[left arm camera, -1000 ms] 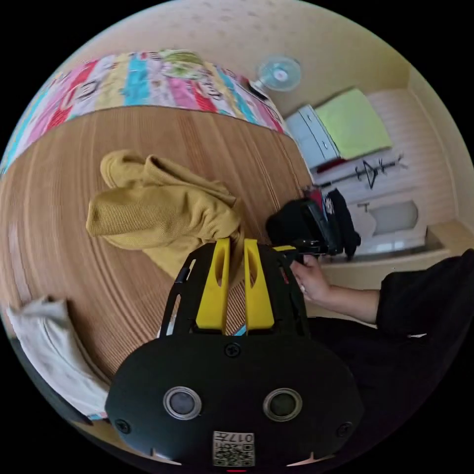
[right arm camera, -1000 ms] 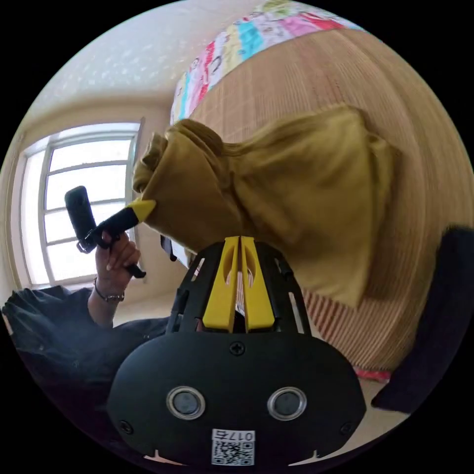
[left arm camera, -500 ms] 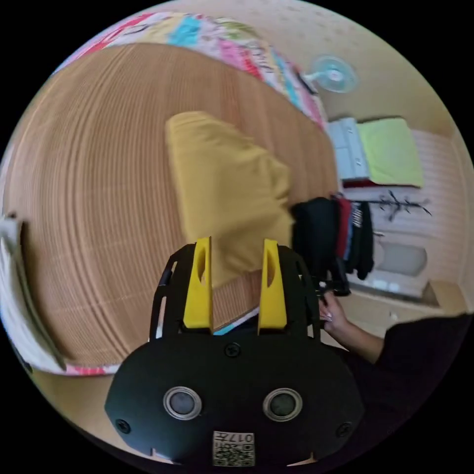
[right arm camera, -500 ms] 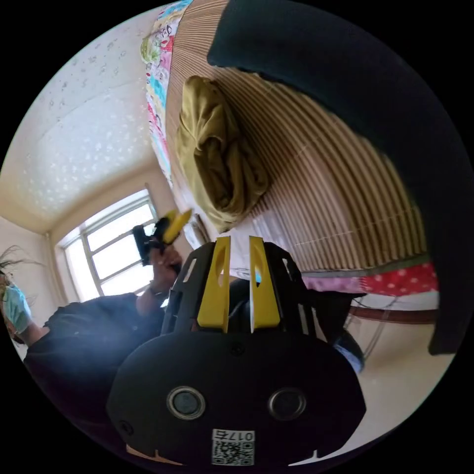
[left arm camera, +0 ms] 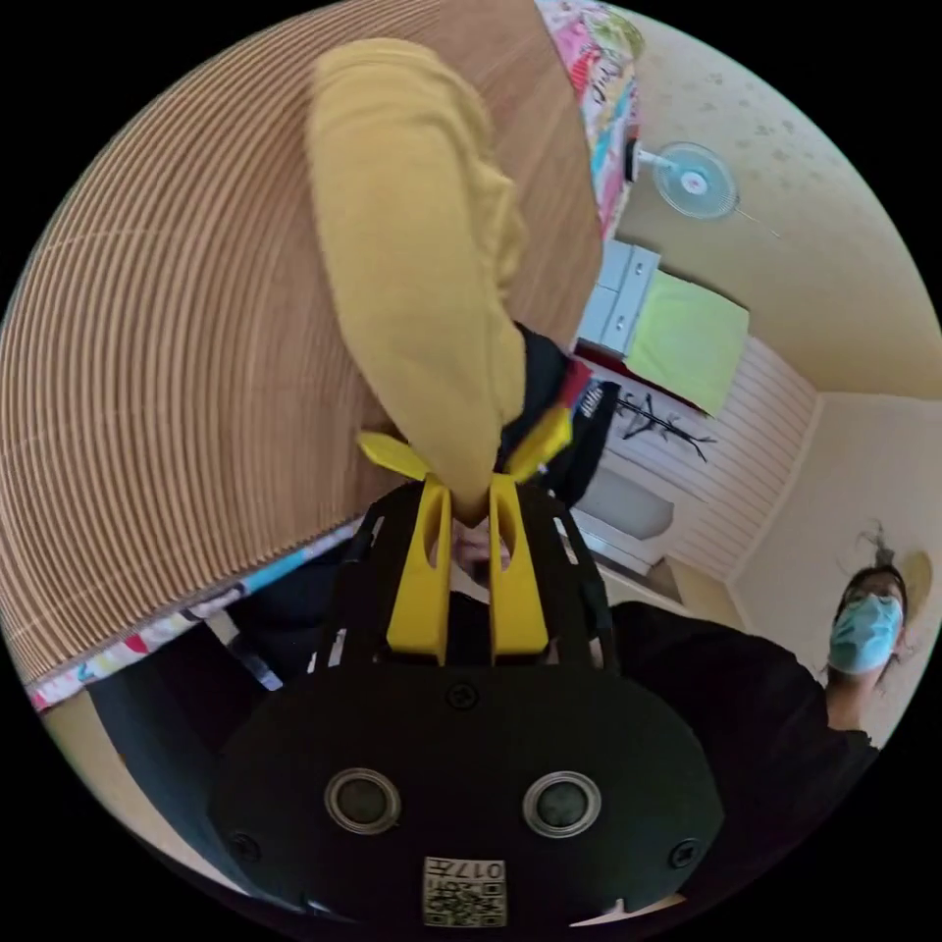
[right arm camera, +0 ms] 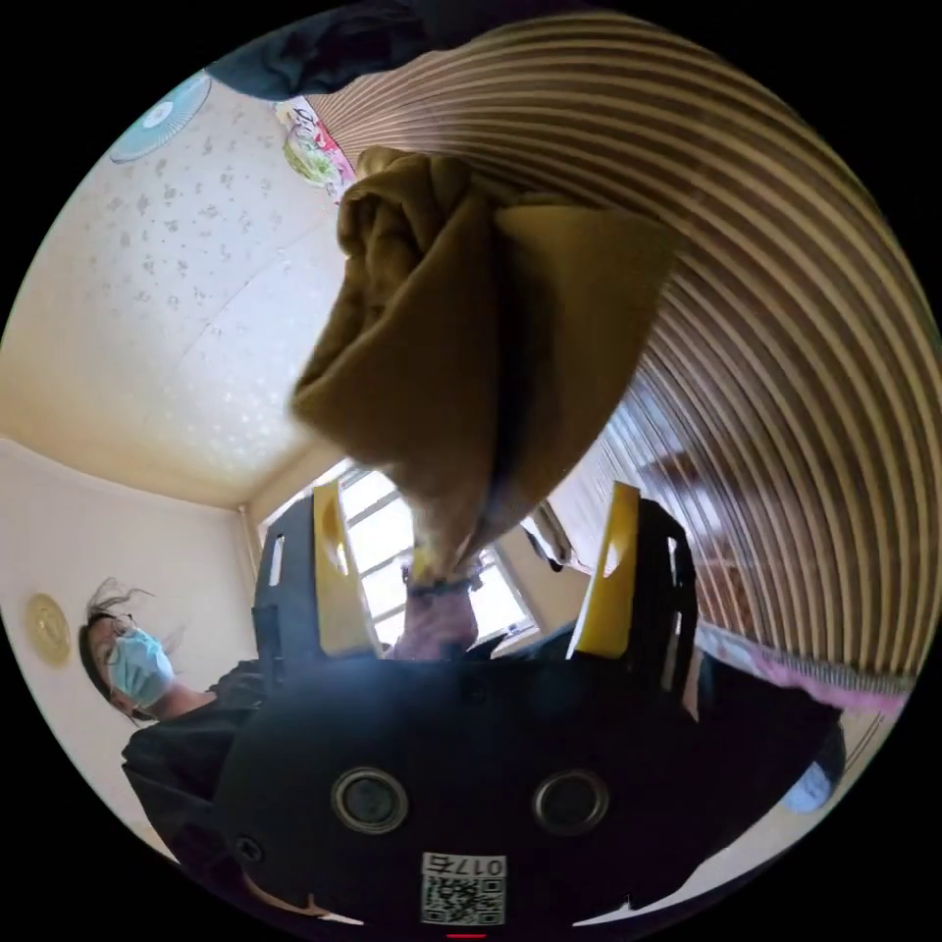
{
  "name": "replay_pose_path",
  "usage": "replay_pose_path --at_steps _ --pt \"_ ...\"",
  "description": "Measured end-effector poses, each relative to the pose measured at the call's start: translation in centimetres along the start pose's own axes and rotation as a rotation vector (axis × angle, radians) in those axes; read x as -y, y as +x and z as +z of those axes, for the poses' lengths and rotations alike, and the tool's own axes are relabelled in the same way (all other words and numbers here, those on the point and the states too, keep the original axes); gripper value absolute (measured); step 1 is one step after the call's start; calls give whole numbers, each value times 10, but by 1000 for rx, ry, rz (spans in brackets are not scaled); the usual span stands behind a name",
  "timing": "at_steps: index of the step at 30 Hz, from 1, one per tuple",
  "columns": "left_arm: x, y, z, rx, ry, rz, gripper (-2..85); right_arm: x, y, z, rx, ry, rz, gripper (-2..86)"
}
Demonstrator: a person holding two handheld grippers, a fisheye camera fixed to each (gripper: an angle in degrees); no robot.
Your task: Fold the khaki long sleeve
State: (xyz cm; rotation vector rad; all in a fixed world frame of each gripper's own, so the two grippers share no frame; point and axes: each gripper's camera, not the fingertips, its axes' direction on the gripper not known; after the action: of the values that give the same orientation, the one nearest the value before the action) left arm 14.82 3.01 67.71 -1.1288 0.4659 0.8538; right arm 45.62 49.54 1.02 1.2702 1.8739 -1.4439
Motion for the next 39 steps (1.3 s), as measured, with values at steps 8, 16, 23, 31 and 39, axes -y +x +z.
replay_pose_path --at_steps 8,16,23,31,39 --pt "-38 129 -19 123 -83 373 45 65 -132 35 -62 -28 -229 222" --pt "-70 107 -113 345 64 220 74 37 -288 -52 -157 46 -583 152" --pt "-107 -7 -183 458 131 -120 71 2 -146 -222 -361 312 -189 84" --pt "-186 -94 -234 368 271 -331 81 -239 91 -201 -284 709 680 9" --pt "-203 -130 -252 366 232 -353 26 -217 171 -24 409 838 376 4"
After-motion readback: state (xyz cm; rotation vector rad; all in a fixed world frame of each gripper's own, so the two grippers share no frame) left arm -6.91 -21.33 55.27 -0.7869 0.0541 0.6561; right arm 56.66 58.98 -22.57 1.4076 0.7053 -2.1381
